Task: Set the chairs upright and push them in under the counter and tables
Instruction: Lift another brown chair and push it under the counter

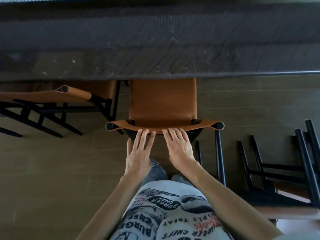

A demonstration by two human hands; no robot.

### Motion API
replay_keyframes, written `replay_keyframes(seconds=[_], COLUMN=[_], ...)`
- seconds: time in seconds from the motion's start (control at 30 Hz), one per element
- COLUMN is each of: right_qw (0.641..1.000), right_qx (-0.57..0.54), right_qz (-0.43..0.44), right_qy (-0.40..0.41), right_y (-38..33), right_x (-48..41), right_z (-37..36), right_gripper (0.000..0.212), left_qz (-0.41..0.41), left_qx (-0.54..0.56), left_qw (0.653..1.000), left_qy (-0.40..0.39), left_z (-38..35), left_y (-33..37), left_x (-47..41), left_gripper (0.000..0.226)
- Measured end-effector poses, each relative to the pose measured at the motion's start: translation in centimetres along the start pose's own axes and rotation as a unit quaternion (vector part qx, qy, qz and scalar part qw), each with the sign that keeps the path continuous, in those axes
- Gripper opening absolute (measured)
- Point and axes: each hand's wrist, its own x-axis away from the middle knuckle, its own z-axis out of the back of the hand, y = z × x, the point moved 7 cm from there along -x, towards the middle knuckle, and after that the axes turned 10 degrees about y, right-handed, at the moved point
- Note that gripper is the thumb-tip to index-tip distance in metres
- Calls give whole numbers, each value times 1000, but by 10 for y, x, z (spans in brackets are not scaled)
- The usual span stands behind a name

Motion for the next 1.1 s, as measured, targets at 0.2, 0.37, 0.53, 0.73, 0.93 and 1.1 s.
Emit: replay_keyframes(seconds=[0.2, 0.37, 0.53, 0.73, 0.93, 1.1], right_qw=[997, 997, 992, 990, 986, 987], right_qx=[-29, -13, -7, -27, -74, -69], right_qz=[-40, -75, -95, -90, -108, -124], right_qy=[58, 30, 77, 101, 103, 69], right_y=[1, 5, 15, 19, 21, 18], right_x=[-5, -15, -31, -51, -48, -47], right_z=[3, 3, 5, -8, -11, -6], right_gripper=[72, 73, 38, 21, 35, 42], left_qz=[-65, -102, -109, -89, -116, -103], left_qx=[-42, 10, 64, 20, -27, -50], left_qw=[997, 994, 991, 996, 992, 990], left_qy=[-1, 44, 35, 3, -42, -88], left_z=[6, 23, 20, 6, -1, 0], left_y=[-8, -12, -24, -51, -60, -60], left_x=[-10, -39, -77, -102, -107, -105], left_gripper=[102, 70, 43, 53, 77, 53])
